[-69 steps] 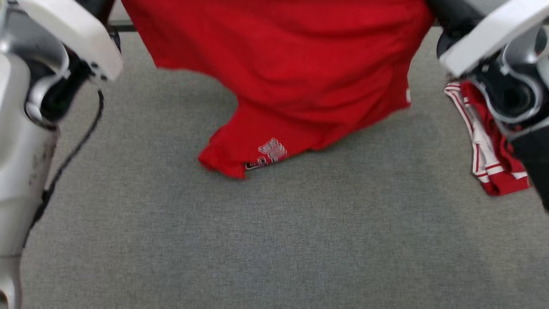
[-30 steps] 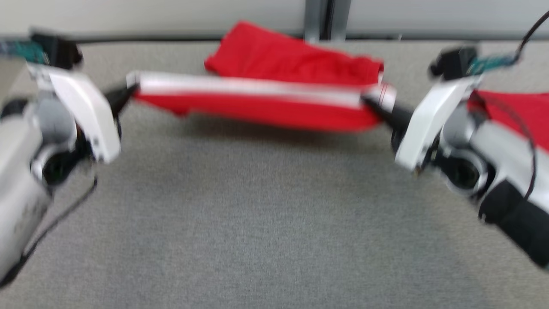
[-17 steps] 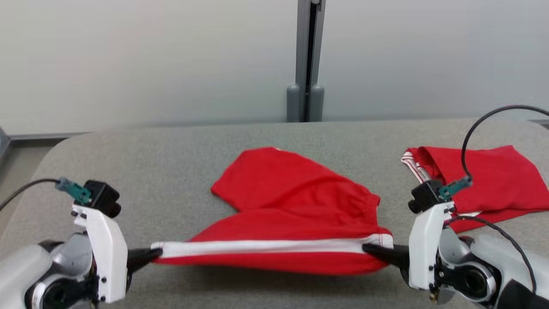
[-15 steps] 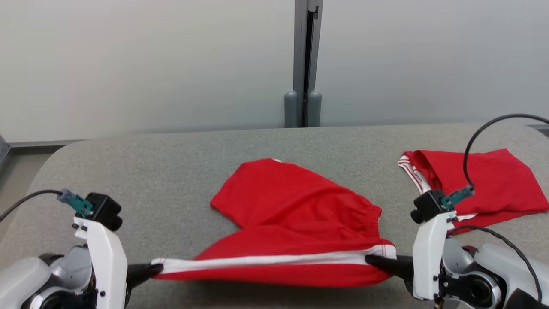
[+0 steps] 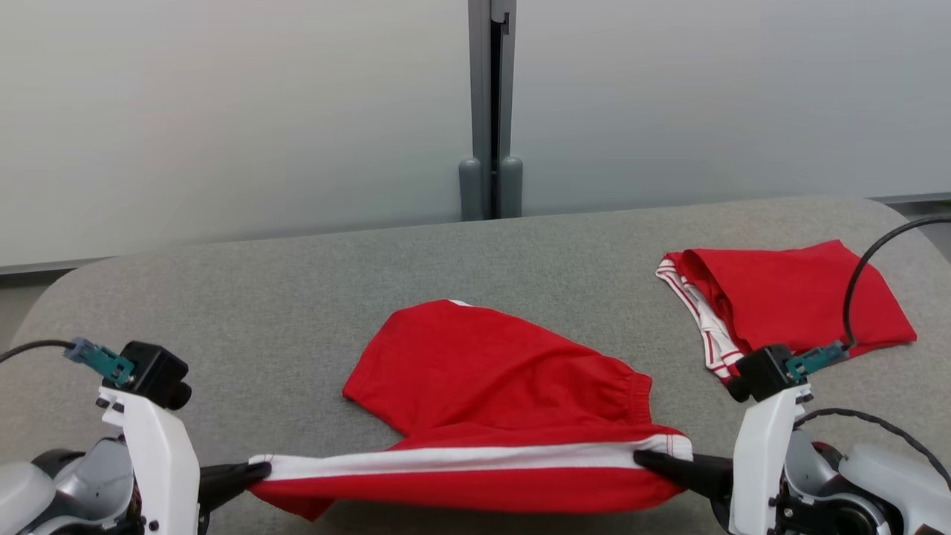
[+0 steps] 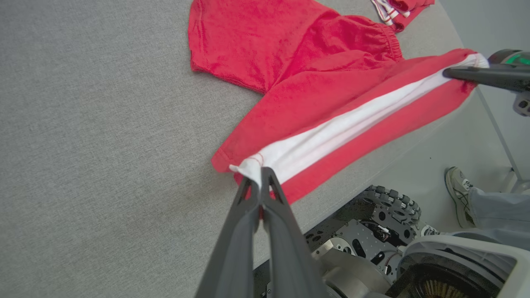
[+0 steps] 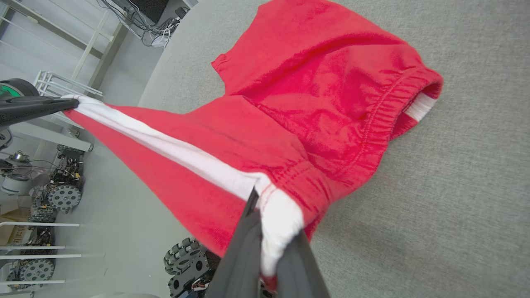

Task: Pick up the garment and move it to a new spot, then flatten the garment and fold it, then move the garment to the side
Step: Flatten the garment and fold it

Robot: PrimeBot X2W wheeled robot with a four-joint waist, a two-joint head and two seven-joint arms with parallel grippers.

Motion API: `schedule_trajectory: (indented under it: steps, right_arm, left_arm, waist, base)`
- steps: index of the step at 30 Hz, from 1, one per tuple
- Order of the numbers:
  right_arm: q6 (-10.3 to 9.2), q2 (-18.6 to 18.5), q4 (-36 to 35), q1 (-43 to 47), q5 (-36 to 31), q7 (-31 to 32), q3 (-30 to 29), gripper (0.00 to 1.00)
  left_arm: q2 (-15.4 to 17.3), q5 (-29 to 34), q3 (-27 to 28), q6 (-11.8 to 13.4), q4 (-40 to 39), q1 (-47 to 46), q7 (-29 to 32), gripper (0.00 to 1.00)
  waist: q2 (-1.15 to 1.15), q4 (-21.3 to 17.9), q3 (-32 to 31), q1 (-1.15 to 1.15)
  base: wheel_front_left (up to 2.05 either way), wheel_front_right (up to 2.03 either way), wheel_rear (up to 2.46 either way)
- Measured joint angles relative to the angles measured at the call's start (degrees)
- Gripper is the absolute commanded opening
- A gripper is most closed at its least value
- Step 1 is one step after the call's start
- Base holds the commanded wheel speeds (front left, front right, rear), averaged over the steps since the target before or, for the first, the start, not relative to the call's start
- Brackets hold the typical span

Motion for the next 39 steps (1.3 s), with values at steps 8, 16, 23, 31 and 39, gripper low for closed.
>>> schedule_trajectory:
  steps: [8,16,23,31,39]
  right_arm:
    - [0.0,2.88,2.23,-3.48,0.01,-0.3,-2.27,0.0]
    - [0.0,5.17,3.92,-6.95,-0.19,-3.21,-5.63,0.0]
    - [0.0,5.94,4.37,-8.11,-0.43,-7.33,-8.8,0.0]
    - [0.0,7.87,6.15,-8.67,-2.14,-10.22,-10.14,0.0]
    - [0.0,11.47,8.33,-10.82,-3.61,-11.0,-10.43,0.0]
  left_arm:
    - [-3.31,0.21,1.2,-2.35,6.79,-6.13,3.89,0.0]
    - [-9.0,3.02,2.97,-5.45,16.0,-16.11,6.65,0.0]
    - [-14.6,7.23,4.08,-8.43,23.72,-24.09,5.28,0.0]
    - [-20.95,11.84,3.25,-11.24,34.5,-30.43,2.5,0.0]
    - [-24.9,13.76,1.66,-12.48,42.35,-33.72,0.75,0.0]
  waist:
    - [0.0,-1.97,4.5,0.0]
    - [0.0,-3.18,10.65,0.0]
    - [0.0,-4.34,16.41,0.0]
    - [0.0,-6.4,22.98,0.0]
    - [0.0,-8.32,26.74,0.0]
  base:
    - [0.0,0.0,0.0]
    - [0.0,0.0,0.0]
    - [0.0,0.0,0.0]
    - [0.0,0.0,0.0]
    - [0.0,0.0,0.0]
